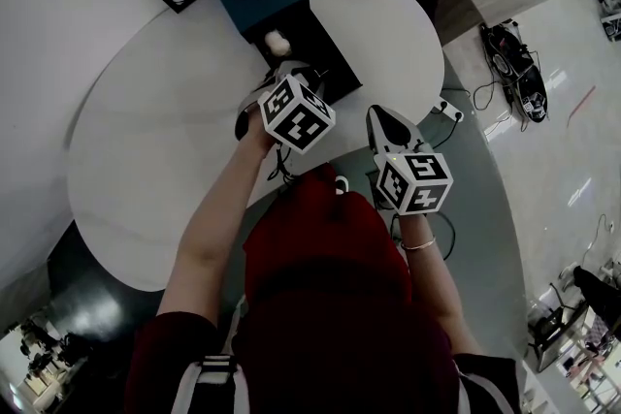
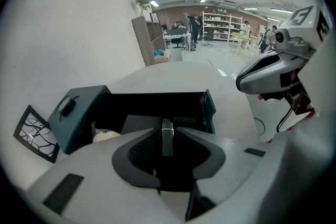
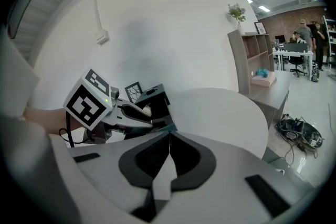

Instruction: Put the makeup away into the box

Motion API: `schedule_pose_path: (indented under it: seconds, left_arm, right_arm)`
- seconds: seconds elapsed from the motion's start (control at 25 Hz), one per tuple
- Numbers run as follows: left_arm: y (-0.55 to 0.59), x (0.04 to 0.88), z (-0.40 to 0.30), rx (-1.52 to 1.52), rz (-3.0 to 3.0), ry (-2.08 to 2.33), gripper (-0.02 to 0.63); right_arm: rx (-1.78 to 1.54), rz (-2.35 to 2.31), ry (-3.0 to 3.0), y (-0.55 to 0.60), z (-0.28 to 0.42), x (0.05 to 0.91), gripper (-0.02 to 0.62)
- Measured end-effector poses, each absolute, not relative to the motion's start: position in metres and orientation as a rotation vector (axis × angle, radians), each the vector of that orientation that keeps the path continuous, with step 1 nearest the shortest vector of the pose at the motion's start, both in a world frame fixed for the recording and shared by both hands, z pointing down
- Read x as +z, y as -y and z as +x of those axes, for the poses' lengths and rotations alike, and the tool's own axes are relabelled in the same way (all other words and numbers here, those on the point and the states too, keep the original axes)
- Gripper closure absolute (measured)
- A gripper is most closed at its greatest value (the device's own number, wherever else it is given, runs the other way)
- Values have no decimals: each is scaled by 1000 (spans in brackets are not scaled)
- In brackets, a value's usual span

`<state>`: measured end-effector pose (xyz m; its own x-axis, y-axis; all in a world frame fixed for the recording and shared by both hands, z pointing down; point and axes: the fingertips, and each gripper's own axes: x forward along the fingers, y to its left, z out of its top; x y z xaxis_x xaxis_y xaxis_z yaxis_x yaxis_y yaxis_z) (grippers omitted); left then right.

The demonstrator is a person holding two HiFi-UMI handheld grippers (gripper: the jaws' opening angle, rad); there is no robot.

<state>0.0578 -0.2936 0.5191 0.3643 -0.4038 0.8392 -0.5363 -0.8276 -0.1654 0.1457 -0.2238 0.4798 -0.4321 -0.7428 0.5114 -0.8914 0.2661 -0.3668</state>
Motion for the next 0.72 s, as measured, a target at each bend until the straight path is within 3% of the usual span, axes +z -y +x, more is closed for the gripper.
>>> schedule_pose_path:
  seconds: [0.72]
  left_arm:
    - [296, 514, 58, 1384, 2513, 875, 495]
  right_arm:
    - [913, 1515, 2284, 222, 144, 483, 580]
